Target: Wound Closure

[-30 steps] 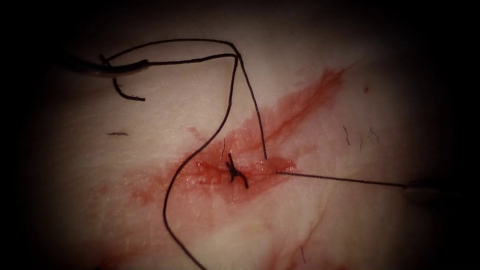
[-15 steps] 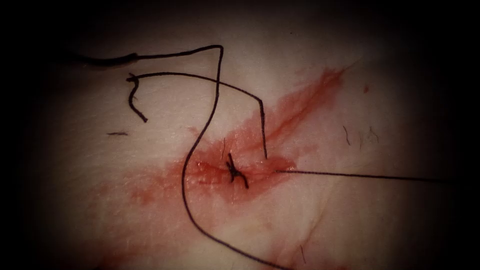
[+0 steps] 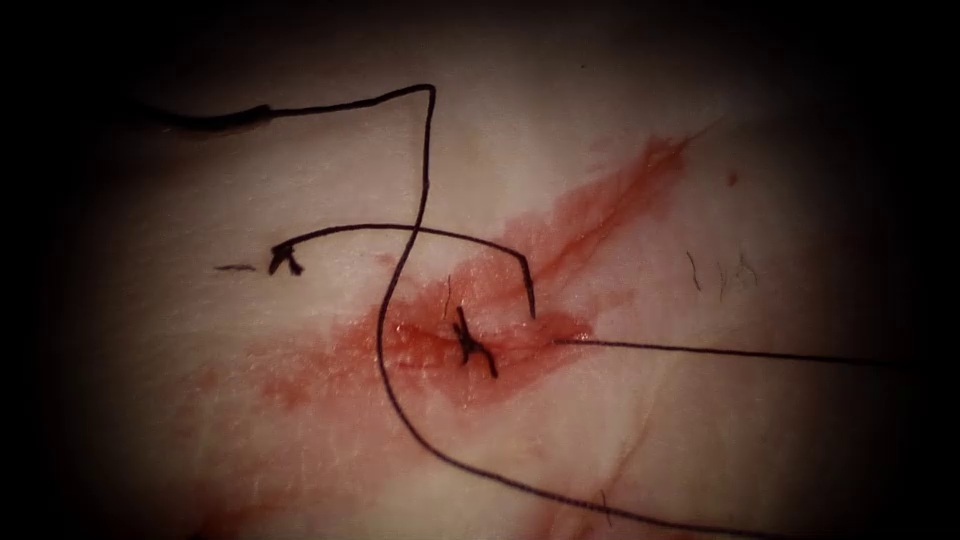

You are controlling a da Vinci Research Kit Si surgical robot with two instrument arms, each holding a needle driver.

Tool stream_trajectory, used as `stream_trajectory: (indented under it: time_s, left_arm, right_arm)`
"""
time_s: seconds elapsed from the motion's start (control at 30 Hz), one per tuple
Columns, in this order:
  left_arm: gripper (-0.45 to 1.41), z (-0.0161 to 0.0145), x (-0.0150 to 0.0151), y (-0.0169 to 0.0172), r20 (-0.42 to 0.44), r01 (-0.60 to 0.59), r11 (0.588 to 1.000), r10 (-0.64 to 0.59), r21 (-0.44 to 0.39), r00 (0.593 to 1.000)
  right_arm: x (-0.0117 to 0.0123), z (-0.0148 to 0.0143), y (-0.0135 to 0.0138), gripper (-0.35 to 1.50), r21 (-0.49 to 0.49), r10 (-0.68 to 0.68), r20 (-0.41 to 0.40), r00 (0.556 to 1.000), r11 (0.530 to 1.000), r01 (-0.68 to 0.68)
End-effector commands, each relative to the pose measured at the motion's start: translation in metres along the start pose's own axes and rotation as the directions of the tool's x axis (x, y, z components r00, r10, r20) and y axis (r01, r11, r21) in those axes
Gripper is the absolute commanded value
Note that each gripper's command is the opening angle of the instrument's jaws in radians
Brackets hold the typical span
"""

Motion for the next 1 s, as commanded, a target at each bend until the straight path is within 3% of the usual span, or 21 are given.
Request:
stream_trajectory:
  time_s: [0.03, 1.0]
  left_arm:
    - [-0.45, 0.0004, -0.0001, -0.0005, -0.002, -0.001, 1.0, 0.001, 0.0, 1.0]
    - [-0.45, 0.0002, 0.0001, -0.0005, -0.004, -0.005, 1.0, 0.006, 0.005, 1.0]
  right_arm:
    - [0.0005, 0.0004, -0.0003, -0.35, 0.001, -0.004, -0.001, 1.0, 1.0, 0.004]
    - [-0.0023, -0.002, 0.0029, -0.35, -0.057, 0.054, 0.067, 0.996, 0.997, -0.05]
